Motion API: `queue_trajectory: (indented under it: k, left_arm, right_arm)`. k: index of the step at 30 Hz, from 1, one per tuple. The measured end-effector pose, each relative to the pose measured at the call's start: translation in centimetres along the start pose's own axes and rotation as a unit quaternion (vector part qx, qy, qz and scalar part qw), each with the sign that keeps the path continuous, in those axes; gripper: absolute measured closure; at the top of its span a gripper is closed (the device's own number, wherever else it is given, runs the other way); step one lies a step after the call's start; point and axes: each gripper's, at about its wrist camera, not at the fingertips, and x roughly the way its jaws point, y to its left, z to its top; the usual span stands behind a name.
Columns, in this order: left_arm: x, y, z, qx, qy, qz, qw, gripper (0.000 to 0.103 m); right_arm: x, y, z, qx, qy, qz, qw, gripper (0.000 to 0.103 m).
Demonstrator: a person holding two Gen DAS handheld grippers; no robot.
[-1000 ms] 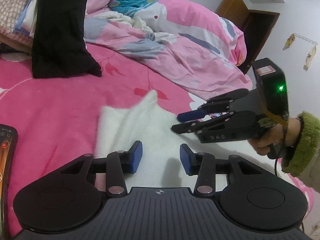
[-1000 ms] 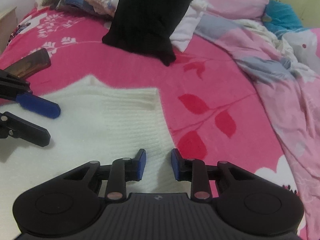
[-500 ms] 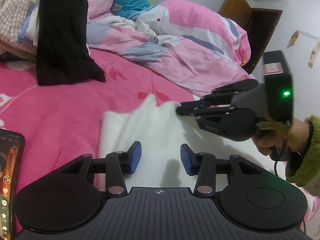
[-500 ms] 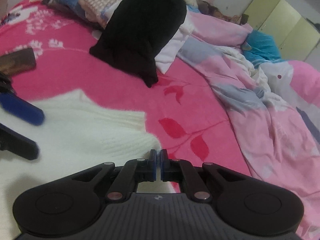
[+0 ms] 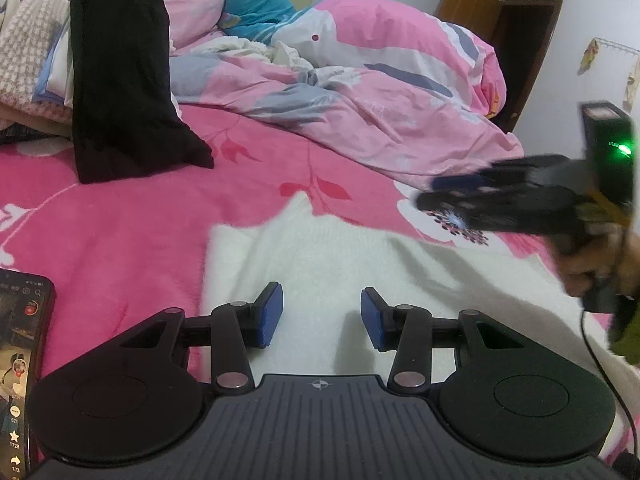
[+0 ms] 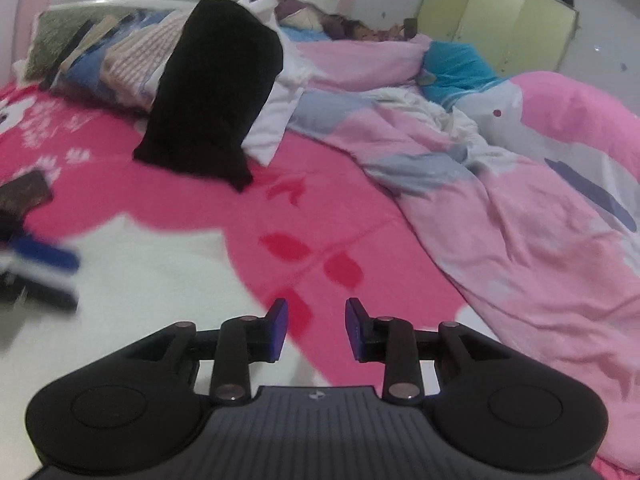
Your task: Fold clothes
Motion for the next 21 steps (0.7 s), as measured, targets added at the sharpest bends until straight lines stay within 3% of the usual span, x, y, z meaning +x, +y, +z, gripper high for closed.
queue_trajectory:
  k: [8,21]
  left_arm:
    - [0.0,-0.2,-0.1,0.008,-0.001,0.003,1.0,0.059]
    - [0.1,-0.1,-0.2,0.013,-0.003,0.0,0.9999,0.059]
  right_arm:
    - [1.6,1.7,-2.7,-0.097,0.062,0.015,0.993,0.078]
    - [3.4,1.7,-3.0,-0.104,0.102,0.025,0.989,0.082]
